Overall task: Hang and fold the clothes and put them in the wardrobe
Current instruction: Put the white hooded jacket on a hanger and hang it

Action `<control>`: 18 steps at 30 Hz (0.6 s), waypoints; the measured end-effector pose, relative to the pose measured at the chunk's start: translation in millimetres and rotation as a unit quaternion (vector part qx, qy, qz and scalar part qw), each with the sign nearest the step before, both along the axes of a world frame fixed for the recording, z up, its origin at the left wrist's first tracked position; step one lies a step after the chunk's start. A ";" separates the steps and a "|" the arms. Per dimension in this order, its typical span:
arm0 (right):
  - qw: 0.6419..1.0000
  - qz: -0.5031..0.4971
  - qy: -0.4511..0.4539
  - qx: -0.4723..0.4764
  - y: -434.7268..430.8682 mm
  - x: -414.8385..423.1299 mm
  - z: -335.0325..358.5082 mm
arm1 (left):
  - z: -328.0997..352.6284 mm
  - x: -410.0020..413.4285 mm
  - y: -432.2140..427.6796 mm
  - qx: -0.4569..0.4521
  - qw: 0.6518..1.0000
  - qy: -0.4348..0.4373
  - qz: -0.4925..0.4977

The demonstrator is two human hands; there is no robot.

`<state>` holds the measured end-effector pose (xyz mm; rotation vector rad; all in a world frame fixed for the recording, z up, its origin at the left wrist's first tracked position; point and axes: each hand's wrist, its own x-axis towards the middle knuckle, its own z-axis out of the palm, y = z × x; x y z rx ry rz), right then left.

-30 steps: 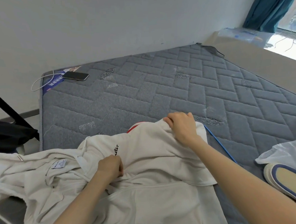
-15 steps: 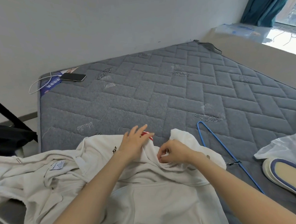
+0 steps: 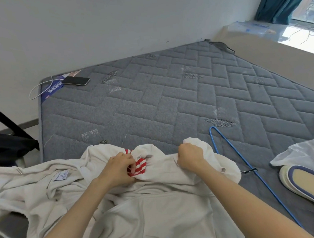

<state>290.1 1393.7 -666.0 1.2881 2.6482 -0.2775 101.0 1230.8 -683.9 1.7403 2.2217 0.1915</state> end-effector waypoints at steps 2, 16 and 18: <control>0.998 0.018 -0.056 0.005 -1.3 -4.5 4.1 | 0.1 0.6 -4.9 -0.017 0.993 -0.089 0.080; 0.986 0.032 -0.063 -0.149 -8.0 -61.4 -20.0 | 25.1 -4.5 -32.5 0.221 0.938 -0.137 0.229; 0.994 -0.003 -0.045 -0.102 -11.8 -62.9 -21.1 | 30.6 -10.0 -37.8 0.219 0.945 -0.098 0.225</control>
